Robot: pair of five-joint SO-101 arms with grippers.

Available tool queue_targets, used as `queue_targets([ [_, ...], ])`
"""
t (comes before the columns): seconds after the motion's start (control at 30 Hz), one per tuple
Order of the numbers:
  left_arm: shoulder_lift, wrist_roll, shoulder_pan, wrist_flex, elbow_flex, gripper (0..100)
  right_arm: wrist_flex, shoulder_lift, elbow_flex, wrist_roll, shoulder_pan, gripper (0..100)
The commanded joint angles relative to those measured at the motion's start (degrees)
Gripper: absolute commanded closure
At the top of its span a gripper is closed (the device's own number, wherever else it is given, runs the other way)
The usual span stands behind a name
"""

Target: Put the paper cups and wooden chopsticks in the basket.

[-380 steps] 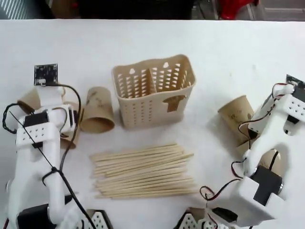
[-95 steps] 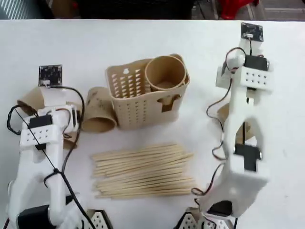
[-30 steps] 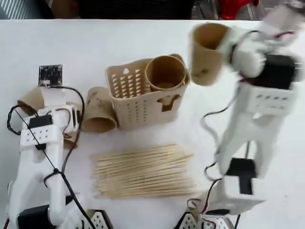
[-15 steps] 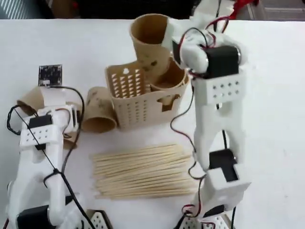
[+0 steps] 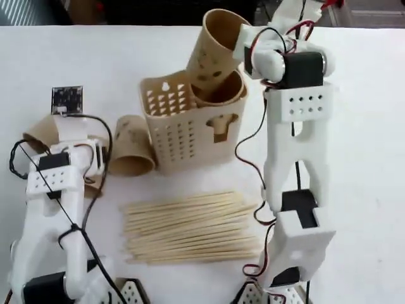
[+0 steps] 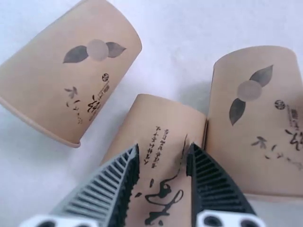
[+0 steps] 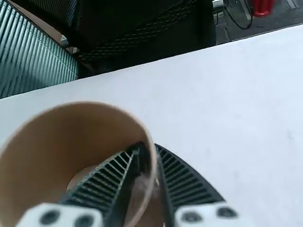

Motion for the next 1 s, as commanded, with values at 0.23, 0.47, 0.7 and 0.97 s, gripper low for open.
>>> queue_targets([
  [0.23,1.1,0.3,0.9,0.0,2.7,83,0.7,-6.8,-1.5,-0.3,0.7,98.1],
  [0.47,1.1,0.3,0.9,0.0,2.7,83,7.3,-6.7,-1.4,-0.2,1.0,98.1],
  [0.7,1.1,0.3,0.9,0.0,2.7,83,10.5,-6.8,-1.4,0.3,1.0,98.1],
  [0.97,1.1,0.3,1.1,0.0,2.7,83,10.5,-9.5,-1.7,4.5,1.0,98.1],
])
